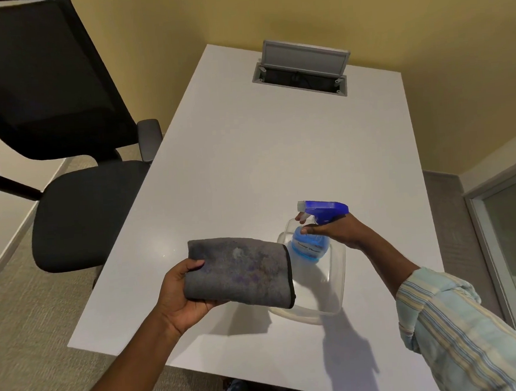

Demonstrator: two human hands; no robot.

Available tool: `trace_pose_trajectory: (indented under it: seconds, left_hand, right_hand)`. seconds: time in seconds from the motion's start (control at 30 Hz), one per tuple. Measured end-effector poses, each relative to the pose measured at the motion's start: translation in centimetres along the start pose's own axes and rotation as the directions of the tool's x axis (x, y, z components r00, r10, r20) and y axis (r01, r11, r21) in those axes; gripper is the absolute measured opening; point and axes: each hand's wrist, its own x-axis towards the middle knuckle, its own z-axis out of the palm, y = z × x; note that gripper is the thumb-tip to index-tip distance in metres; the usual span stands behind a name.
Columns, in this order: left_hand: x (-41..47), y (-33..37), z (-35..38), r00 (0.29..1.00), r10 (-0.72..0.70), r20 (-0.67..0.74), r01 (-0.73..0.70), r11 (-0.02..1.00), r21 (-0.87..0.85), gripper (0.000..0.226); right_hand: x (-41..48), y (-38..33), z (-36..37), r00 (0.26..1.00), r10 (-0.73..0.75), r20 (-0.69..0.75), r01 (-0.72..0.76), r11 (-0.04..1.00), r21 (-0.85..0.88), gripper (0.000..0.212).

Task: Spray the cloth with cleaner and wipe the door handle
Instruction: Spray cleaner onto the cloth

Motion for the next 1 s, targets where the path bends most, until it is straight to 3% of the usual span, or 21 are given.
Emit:
trace_pose_trajectory:
  seconds: [0.23,0.4,0.57,0.73,1.0]
  left_hand:
    - [0.1,0.2,0.2,1.000,-0.004,-0.006,0.004,1.000,0.020,0.049]
    - [0.3,0.4,0.6,1.000,0.003,-0.002,-0.003,1.000,0.029,0.043]
    - [0.6,0.5,0.9,1.000,-0.007,0.009,0.007,0.999,0.035,0.044]
    - [0.6,0.4,1.1,1.000,0.000,0.011,-0.001,0.999,0.038,0.048]
    - [0.3,0.2,0.8,1.000,0.005,0.003,-0.006,0.999,0.041,0.045]
  right_hand:
    - [0.6,1.3,-1.1,1.000,0.011,-0.021,-0.010,0.998,0.054,0.029]
    - [0.1,2.2,-1.1,0.997,0.000,-0.080,0.012,0.990,0.139,0.051]
    - [-0.2,2.7,0.2,0.962,0.062,-0.266,0.018,0.958,0.287,0.069]
    - [-0.3,2.8,0.8,0.948,0.058,-0.314,0.056,0.937,0.344,0.042]
    - [0.0,2.9,0.6,0.958,0.005,-0.287,0.066,0.969,0.238,0.024]
